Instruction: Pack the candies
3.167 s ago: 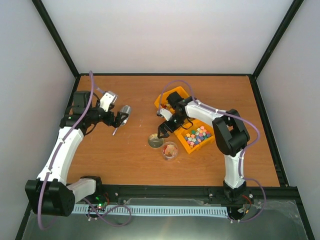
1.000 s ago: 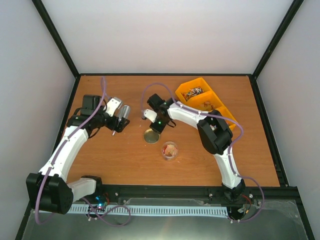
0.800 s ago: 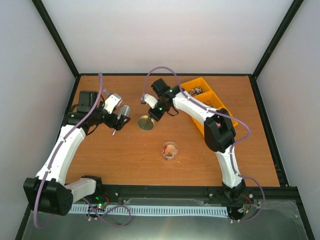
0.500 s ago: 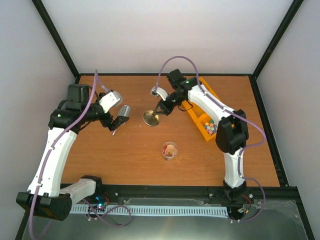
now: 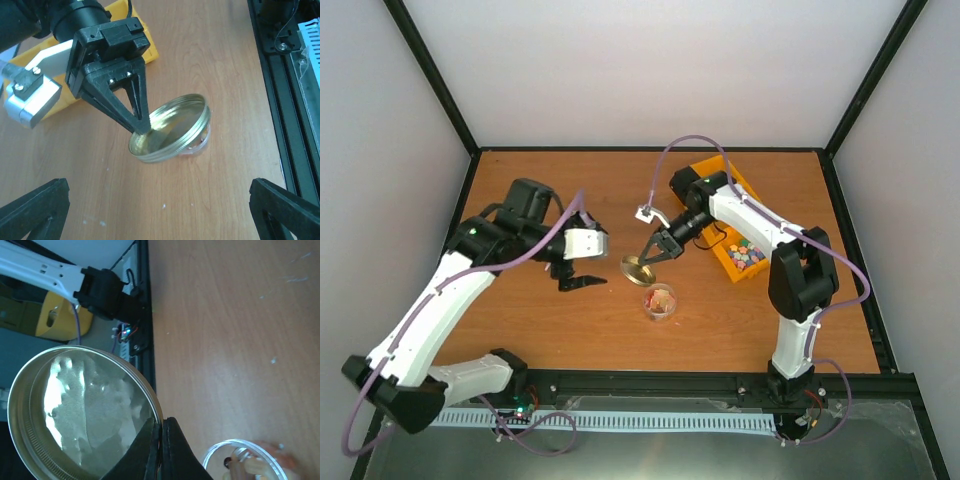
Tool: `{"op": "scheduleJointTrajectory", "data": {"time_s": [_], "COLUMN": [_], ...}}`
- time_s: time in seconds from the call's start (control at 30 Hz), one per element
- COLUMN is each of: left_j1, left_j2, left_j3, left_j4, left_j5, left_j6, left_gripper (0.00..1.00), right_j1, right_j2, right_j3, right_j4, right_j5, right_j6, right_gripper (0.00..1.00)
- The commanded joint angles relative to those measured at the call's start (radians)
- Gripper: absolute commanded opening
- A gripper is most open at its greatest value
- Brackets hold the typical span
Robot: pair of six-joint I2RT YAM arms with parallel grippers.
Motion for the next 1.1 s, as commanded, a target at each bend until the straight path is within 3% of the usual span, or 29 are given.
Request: {"op": "scheduleJointTrajectory", "data": {"time_s": [0.0, 0.13, 0.37, 0.63, 0.9, 1.07], "left_j1": [-0.048, -0.099, -0.183, -0.261, -0.262, -0.262], "left_j2": [0.099, 0.122, 0.208, 0.245, 0.225, 0.216], "left_j3": [0.054, -0.008, -0.004, -0.047, -0.071, -0.085], "left_j4": [0.105, 0.223, 0.262, 0.304, 0.342, 0.363], "left_j5": [0.044, 0.058, 0.033, 0.011, -0.008, -0.022], "left_j6": [0.027, 0.052, 0.125, 0.153, 0.098, 0.063], "left_gripper": [1.00, 0.98, 0.87, 0.69, 0.37, 0.28], "right_j1": [-0.051, -0.105, -0.116, -0.115, -0.106, -0.101], "right_j2": [-0.024, -0.028, -0.049, -0.034, -0.053, -0.059], "right_j3": [-0.047, -0.070, -0.102, -0.087, -0.094, -0.098], "right_j4": [-0.111, -0.130, -0.115, -0.145, -0.153, -0.164], "right_j5": [-0.108, -0.148, -0.165, -0.186, -0.181, -0.179], "right_j6": [-0.132, -0.154, -0.133, -0.151, -0.161, -0.173], "right_gripper": [0.03, 0.03, 0.03, 0.03, 0.03, 0.04]}}
